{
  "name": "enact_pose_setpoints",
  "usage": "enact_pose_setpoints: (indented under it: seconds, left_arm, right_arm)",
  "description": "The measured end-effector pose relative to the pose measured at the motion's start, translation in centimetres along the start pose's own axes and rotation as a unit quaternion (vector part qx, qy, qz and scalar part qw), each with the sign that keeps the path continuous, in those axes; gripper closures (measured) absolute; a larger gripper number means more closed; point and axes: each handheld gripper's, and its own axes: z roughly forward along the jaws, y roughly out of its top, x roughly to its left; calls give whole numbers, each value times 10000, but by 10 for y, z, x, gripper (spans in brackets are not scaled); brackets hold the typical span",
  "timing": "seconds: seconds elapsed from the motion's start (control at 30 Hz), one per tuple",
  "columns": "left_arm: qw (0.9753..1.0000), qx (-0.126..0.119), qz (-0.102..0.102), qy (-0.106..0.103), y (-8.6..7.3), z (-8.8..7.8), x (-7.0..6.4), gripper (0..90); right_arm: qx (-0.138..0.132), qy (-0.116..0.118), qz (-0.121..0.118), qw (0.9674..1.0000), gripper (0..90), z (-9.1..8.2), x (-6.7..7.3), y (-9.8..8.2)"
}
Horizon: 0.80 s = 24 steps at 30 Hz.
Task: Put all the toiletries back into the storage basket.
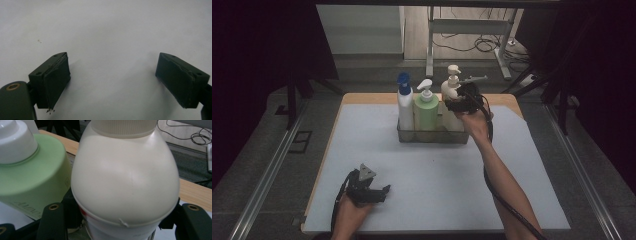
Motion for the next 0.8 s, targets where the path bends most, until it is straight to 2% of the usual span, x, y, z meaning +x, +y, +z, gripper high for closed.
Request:
enact_pose_setpoints:
  seconds: [0.8]
  left_arm:
    - [10000, -3, -2, 2, 0, 0, 0, 118]
  right_arm:
    - [375, 116, 8, 9992, 369, 14, -1, -18]
